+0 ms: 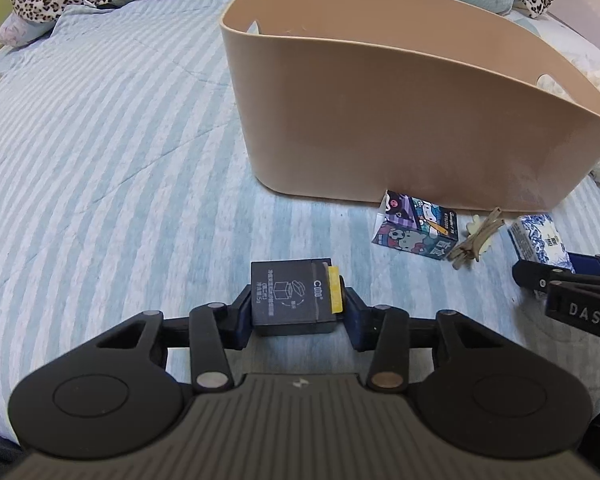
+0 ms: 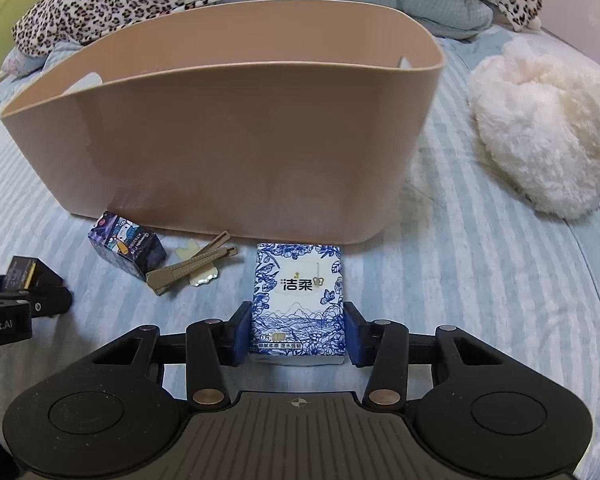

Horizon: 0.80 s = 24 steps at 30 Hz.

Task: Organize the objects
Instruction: 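Grasp the black box with the left tool while the right tool grasps the tissue pack, then lift both items into the basket and open both tools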

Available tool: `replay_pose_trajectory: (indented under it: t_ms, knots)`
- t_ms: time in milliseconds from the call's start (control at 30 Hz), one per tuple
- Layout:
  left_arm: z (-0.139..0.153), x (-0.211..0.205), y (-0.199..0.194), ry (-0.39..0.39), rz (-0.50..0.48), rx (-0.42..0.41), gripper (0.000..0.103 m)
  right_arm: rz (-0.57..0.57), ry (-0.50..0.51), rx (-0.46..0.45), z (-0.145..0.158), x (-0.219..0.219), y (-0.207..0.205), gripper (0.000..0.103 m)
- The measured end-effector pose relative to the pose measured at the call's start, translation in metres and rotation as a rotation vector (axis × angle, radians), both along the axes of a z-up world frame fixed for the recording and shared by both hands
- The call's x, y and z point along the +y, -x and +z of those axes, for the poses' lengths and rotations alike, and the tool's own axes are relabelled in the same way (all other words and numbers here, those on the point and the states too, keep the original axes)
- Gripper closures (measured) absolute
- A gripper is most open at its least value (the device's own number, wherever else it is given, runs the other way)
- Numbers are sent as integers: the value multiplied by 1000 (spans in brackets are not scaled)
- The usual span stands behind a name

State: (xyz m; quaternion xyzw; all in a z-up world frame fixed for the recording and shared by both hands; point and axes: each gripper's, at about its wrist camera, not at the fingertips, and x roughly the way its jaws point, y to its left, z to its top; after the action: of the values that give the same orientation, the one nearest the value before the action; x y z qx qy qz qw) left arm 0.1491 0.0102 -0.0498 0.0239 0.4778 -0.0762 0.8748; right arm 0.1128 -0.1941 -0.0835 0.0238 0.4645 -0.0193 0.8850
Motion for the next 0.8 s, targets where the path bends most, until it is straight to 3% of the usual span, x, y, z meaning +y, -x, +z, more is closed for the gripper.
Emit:
replay_pose_trajectory:
  t_ms: [400, 800]
  knots:
    - [24, 8, 36, 50, -12, -43, 56, -4, -38, -60, 36, -7, 34, 60]
    - [78, 15, 33, 100, 8, -199, 56, 11, -96, -220, 95, -19, 39, 60]
